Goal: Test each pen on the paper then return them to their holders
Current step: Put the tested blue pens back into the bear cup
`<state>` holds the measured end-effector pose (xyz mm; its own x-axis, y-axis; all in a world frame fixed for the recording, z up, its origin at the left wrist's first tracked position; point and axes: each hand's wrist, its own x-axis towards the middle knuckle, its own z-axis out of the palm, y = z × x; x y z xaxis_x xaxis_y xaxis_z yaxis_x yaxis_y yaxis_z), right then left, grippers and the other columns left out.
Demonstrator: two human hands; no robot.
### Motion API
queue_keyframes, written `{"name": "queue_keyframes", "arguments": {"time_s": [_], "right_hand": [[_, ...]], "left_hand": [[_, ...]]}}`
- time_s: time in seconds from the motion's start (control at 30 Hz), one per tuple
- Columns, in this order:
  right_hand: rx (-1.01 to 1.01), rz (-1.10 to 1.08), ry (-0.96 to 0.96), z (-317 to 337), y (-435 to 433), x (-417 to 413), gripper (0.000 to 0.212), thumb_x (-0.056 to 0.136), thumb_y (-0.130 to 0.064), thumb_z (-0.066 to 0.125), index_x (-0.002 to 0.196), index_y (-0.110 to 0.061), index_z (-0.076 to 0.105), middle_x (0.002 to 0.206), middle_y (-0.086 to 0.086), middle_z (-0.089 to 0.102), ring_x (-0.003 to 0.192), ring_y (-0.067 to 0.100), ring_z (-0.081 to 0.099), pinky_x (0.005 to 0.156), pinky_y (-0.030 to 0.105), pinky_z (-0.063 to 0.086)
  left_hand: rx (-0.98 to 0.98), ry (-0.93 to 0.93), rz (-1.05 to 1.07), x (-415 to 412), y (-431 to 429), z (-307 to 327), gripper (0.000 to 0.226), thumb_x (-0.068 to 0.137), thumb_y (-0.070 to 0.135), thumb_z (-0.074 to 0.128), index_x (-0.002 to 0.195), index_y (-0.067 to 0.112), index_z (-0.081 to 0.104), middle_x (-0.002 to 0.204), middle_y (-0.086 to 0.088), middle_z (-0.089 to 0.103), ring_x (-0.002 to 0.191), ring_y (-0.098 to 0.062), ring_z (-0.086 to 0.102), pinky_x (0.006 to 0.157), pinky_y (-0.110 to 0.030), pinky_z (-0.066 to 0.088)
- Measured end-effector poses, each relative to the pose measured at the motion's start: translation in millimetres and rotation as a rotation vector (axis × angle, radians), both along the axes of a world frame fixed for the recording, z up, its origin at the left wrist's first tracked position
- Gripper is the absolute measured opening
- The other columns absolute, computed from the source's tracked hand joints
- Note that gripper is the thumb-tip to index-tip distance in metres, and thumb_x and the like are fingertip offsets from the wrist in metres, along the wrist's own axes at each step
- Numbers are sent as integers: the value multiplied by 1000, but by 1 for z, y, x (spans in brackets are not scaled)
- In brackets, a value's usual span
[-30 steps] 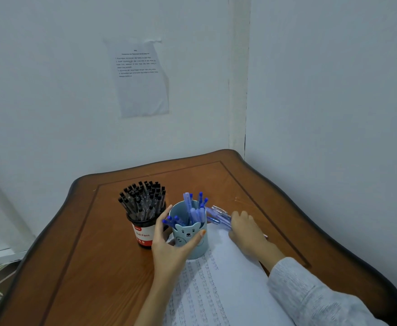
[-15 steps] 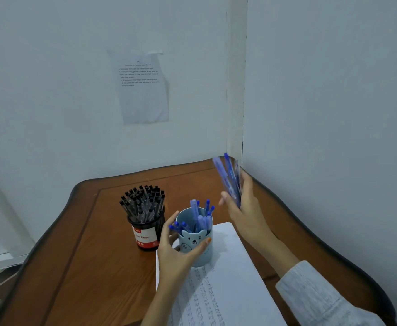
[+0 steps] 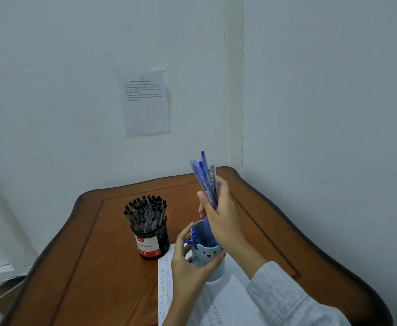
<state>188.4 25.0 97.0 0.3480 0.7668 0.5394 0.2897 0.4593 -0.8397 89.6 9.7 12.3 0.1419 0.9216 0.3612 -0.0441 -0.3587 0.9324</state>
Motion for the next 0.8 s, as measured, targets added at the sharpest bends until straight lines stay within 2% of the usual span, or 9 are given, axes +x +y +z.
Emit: {"name": "queue_keyframes", "arguments": {"time_s": [0.13, 0.23, 0.3, 0.47, 0.63, 0.8], "right_hand": [[-32, -2, 13, -6, -2, -1, 34, 95, -25, 57, 126, -18, 45, 73, -7, 60, 57, 4, 59, 60, 25, 57], [-48, 34, 131, -1, -2, 0, 23, 94, -23, 60, 114, -16, 51, 61, -4, 59, 48, 6, 55, 54, 24, 53], [-65, 59, 215, 3, 1, 4, 14, 93, -23, 61, 104, -19, 55, 58, -2, 60, 50, 11, 57, 58, 28, 56], [-129, 142, 237, 5, 5, 13, 15, 93, -22, 62, 107, -17, 64, 67, 1, 66, 61, 15, 63, 68, 31, 58], [-116, 190, 327, 8, 1, 13, 27, 91, -19, 65, 116, -20, 56, 68, 2, 65, 61, 15, 62, 65, 25, 56], [-117, 147, 394, 8, 4, 12, 36, 92, -21, 63, 126, -19, 51, 63, 2, 61, 54, 14, 55, 59, 25, 54]], "left_hand": [[1, -3, 7, -2, 0, 2, 79, 57, 5, 89, 117, 39, 50, 113, 22, 58, 99, 11, 55, 69, -10, 49], [-18, -6, -13, -4, -1, 3, 78, 58, 4, 88, 117, 38, 50, 112, 22, 59, 98, 12, 56, 69, -12, 51], [-35, -1, -33, -6, 0, 3, 80, 57, 4, 89, 120, 36, 51, 114, 18, 60, 97, 9, 59, 69, -16, 53], [-29, 21, -30, -7, 3, 2, 79, 56, 9, 91, 117, 39, 51, 116, 14, 62, 99, 0, 61, 68, -14, 52], [-41, 9, -19, -5, 7, 1, 79, 54, 13, 92, 117, 40, 52, 119, 10, 61, 104, -6, 60, 69, -16, 53], [-26, 31, -7, -7, 10, -1, 78, 55, 15, 92, 118, 38, 53, 118, 10, 61, 106, -11, 61, 78, -27, 57]]}}
